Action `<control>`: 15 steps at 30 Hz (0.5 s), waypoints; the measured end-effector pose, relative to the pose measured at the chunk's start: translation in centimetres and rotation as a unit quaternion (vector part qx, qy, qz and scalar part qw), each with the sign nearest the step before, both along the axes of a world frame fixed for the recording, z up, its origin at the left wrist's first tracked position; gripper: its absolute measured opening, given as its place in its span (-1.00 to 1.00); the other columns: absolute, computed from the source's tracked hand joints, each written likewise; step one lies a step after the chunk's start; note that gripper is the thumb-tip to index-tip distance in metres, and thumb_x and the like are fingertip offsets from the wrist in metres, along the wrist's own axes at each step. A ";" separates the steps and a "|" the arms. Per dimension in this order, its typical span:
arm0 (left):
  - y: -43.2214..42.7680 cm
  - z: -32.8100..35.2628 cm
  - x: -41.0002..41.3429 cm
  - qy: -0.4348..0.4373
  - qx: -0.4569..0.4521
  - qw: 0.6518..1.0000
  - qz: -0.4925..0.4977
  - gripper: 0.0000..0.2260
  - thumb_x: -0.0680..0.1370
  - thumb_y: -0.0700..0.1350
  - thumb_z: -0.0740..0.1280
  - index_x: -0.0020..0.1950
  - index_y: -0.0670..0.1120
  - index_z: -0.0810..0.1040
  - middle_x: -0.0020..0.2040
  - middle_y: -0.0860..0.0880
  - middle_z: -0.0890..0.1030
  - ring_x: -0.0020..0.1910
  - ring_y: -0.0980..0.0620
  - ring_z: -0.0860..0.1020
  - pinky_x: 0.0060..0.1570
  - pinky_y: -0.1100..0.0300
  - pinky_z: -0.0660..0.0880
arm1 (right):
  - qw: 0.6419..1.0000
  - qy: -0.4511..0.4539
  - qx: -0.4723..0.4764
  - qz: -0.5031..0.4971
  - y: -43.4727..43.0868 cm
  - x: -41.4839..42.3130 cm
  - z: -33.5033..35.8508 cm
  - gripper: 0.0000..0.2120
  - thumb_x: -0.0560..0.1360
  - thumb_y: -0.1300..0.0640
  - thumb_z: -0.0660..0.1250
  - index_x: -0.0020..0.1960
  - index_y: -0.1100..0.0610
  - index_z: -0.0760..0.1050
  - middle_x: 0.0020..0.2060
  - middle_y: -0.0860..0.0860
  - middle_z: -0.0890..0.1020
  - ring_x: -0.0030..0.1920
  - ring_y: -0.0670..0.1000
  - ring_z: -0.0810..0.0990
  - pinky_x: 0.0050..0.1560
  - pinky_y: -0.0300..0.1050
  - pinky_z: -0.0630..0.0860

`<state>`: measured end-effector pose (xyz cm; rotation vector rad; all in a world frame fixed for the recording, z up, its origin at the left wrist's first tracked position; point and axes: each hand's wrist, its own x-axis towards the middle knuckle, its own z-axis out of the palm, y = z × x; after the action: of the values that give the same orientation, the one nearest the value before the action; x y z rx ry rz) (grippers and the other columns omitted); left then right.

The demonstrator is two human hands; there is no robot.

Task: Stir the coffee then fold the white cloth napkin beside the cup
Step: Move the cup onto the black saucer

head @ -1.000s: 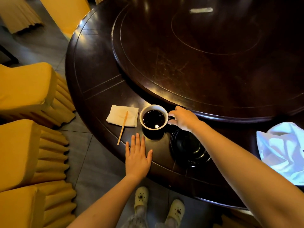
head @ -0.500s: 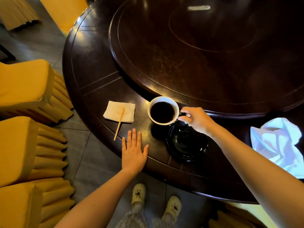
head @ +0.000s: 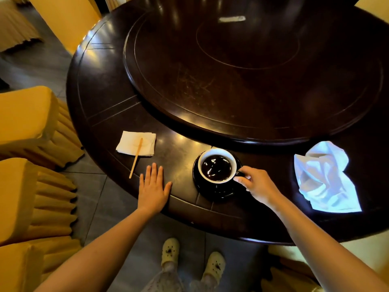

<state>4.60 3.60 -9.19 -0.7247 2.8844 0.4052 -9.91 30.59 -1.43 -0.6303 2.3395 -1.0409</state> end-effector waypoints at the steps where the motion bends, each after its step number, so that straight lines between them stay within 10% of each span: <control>1: 0.0 0.2 -0.1 -0.001 0.003 1.000 0.003 -0.36 0.54 0.23 -0.10 0.50 -0.12 -0.03 0.54 -0.15 -0.04 0.51 -0.09 -0.12 0.45 -0.04 -0.15 | 1.000 -0.001 -0.003 -0.002 0.1 0.2 -0.1 -0.85 0.49 0.16 0.32 -0.15 -0.09 0.46 -0.34 -0.17 0.50 -0.30 -0.20 0.49 -0.26 -0.29 0.38; 11: 4.9 0.6 1.9 -0.006 0.023 0.999 -0.039 -0.30 0.45 0.23 -0.21 0.49 -0.14 0.07 0.52 -0.17 0.07 0.48 -0.05 -0.09 0.42 0.01 -0.11 | 0.999 -0.018 -0.011 -0.043 0.7 0.9 -1.2 -0.86 0.50 0.16 0.31 0.03 0.14 0.55 -0.28 -0.18 0.51 -0.19 -0.09 0.52 -0.12 -0.11 0.49; 15: 8.2 1.0 2.9 -0.018 0.018 0.997 -0.070 -0.34 0.55 0.23 -0.19 0.40 -0.21 0.29 0.43 -0.24 0.31 0.42 -0.22 0.23 0.33 -0.11 0.15 | 0.998 -0.042 -0.011 -0.054 1.1 1.0 -1.1 -0.88 0.50 0.14 0.31 0.02 0.10 0.54 -0.27 -0.13 0.53 -0.22 -0.09 0.52 -0.20 -0.21 0.45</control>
<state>7.48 11.77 -8.18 -0.5136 2.8641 0.4198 -8.93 31.64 -2.52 -0.4618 2.3129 -1.1205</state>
